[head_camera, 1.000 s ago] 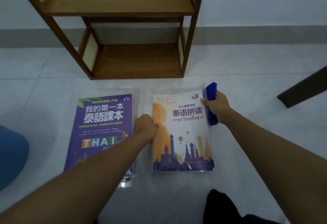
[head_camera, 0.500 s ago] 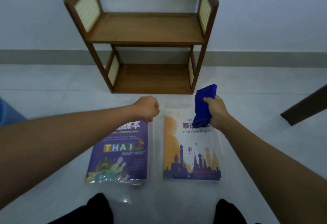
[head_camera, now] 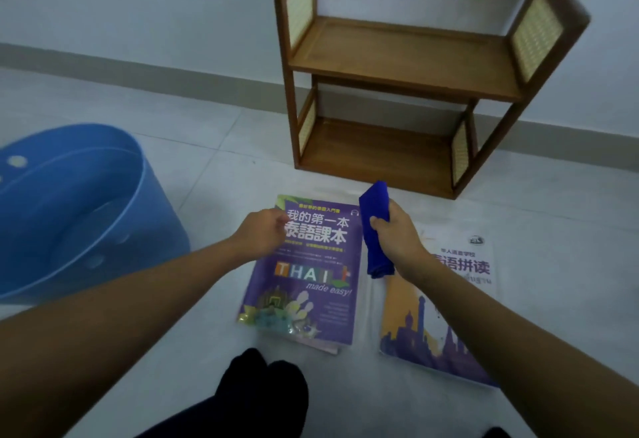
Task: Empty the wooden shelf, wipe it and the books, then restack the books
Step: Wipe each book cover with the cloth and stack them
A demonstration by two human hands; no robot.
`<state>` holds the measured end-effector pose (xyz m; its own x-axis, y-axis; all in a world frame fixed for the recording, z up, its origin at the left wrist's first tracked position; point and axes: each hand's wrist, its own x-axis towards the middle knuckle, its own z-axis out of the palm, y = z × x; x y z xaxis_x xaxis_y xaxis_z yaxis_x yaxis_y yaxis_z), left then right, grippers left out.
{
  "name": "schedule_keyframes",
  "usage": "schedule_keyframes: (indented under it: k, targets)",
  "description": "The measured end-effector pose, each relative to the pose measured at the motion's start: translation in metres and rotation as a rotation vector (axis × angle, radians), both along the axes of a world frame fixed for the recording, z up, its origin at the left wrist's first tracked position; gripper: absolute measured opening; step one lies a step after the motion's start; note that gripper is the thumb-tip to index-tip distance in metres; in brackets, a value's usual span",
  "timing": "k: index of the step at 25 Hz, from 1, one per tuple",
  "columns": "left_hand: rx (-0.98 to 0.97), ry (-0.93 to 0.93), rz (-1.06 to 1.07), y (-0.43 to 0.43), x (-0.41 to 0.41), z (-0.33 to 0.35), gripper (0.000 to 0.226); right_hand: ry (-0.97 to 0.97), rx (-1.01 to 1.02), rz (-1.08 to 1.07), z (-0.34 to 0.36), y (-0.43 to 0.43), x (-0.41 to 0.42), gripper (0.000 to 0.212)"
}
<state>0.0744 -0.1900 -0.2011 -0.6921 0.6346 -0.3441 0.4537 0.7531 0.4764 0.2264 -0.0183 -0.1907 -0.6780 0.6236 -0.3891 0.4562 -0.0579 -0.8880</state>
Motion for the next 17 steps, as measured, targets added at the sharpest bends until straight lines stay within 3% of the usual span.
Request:
schedule_keyframes:
  k: [3,7,9,11,14,17]
  targets:
    - [-0.073,-0.012,-0.026,-0.023,-0.006,-0.012,0.051,-0.025,0.305,0.296,-0.025,-0.024,-0.012,0.051]
    - [-0.226,-0.118,-0.094,-0.042,-0.007,-0.033,0.071,-0.428,0.817,1.007,-0.075,-0.048,-0.021,0.060]
    - [-0.272,-0.137,-0.166,-0.046,-0.008,-0.043,0.081,-0.397,1.070,1.021,-0.083,-0.044,-0.026,0.057]
    - [-0.302,-0.118,-0.223,-0.049,-0.010,-0.050,0.093,-0.311,1.172,1.025,-0.088,-0.034,-0.029,0.066]
    - [-0.303,-0.088,-0.266,-0.053,-0.014,-0.057,0.098,-0.301,1.145,1.052,-0.102,-0.015,-0.043,0.076]
    - [-0.294,-0.086,-0.262,-0.053,-0.015,-0.062,0.099,-0.431,1.070,0.807,-0.111,-0.020,-0.071,0.062]
